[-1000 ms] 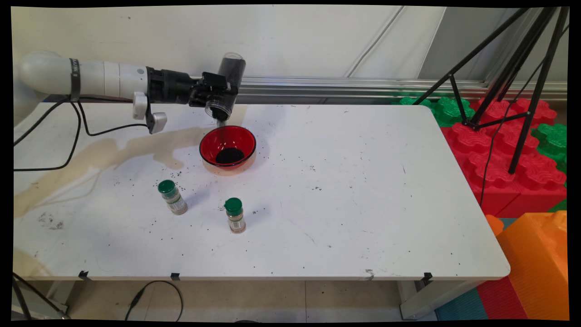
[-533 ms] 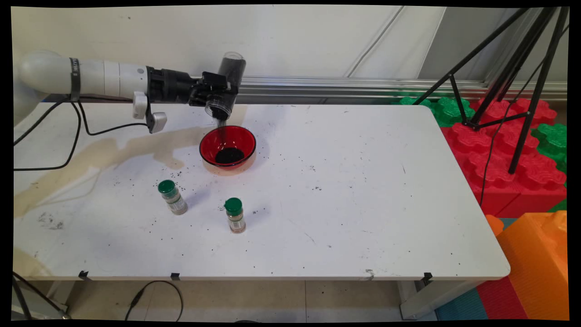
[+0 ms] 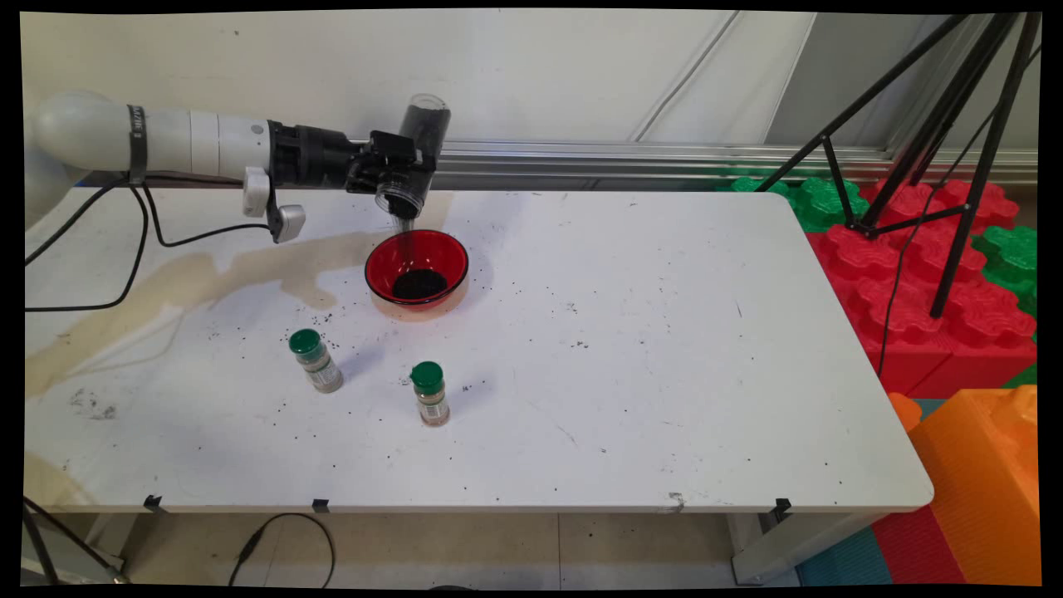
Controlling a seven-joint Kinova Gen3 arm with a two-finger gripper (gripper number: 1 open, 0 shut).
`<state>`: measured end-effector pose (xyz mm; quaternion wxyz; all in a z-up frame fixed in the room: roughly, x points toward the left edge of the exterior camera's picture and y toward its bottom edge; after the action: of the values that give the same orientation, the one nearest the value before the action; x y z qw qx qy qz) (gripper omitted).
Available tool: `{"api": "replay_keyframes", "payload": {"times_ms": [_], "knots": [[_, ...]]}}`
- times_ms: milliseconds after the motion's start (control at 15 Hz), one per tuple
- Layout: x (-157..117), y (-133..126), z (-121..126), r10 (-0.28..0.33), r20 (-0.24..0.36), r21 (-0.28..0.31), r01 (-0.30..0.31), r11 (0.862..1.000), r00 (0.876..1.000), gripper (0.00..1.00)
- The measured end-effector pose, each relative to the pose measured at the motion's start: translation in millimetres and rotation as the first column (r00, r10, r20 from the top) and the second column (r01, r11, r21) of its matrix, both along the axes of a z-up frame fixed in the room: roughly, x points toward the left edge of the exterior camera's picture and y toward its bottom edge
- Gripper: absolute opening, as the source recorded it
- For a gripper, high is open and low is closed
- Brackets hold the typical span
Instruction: Pour the black seasoning powder in the red bowl
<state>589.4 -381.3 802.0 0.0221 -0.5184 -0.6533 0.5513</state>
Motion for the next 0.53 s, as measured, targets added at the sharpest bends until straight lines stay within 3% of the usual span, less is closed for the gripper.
{"api": "replay_keyframes", "payload": {"times_ms": [533], "knots": [[-0.2,-0.2,0.0,-0.007,0.01,-0.007,0.007,1.0,1.0,0.0]]}}
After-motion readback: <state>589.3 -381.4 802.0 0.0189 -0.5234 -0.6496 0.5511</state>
